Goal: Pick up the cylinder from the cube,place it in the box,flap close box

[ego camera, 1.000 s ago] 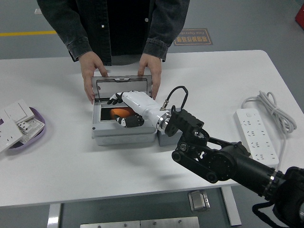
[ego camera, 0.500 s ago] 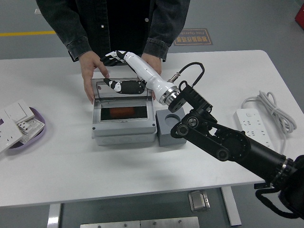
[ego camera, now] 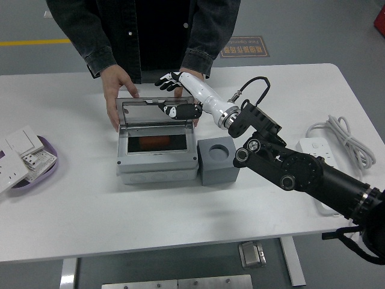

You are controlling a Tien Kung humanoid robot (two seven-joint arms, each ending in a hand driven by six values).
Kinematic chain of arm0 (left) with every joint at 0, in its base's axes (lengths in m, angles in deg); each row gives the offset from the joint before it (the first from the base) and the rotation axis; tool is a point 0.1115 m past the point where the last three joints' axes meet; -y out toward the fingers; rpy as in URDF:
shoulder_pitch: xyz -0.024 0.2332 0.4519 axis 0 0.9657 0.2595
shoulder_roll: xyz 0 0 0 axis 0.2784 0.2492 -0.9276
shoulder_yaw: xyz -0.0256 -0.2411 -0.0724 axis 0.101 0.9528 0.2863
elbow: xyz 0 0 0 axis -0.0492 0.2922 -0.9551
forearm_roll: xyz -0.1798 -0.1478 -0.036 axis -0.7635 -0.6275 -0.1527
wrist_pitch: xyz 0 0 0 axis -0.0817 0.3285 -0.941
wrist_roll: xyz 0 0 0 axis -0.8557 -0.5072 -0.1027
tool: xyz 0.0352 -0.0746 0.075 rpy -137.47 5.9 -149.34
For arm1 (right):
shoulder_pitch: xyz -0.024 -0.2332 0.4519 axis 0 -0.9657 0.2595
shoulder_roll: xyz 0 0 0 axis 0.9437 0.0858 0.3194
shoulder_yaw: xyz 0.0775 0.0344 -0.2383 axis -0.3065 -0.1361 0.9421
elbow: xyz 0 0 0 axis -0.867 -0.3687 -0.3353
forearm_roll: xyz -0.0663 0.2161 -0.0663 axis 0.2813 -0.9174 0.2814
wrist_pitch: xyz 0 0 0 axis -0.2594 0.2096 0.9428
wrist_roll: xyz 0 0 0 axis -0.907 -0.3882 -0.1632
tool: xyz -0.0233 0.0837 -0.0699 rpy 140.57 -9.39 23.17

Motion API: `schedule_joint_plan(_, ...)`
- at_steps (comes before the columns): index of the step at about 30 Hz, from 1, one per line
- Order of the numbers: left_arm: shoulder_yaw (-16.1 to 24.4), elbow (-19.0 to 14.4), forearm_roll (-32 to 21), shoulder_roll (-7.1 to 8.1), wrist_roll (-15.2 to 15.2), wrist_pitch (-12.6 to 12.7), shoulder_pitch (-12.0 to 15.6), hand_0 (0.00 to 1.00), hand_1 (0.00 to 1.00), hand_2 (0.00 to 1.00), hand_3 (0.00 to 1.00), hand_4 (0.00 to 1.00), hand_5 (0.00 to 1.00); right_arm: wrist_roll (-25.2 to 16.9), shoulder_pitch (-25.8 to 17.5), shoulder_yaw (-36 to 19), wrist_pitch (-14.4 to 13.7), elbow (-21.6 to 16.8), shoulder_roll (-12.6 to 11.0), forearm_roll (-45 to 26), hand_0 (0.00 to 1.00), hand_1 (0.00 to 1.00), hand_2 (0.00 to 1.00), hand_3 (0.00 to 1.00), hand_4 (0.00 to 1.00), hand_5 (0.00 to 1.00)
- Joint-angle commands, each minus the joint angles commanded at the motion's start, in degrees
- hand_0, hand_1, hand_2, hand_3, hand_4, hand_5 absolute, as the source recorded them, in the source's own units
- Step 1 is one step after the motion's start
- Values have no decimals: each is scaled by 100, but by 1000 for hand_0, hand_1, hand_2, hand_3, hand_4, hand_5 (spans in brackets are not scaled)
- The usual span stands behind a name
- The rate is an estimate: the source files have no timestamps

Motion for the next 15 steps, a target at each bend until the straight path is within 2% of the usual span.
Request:
schedule_joint_plan(9,-21,0,-63,-21,-18,13,17,599,581,557,600,661,264,76,-404,152,-86,-867,-518,114,797,695,684,714,687,150)
schedule_joint_plan(13,-62,0,-111,-30,-35,17,22,599,580,557,599,661,266,123,-672,163,-151,-1224,-660,186,797,691,682,714,690,153)
schedule_joint_plan(15,-104,0,-151,-26,-46,18,21,599,580,557,599,661,266,98,-823,253,-91,-1352,-698,54,797,691,682,714,690,153)
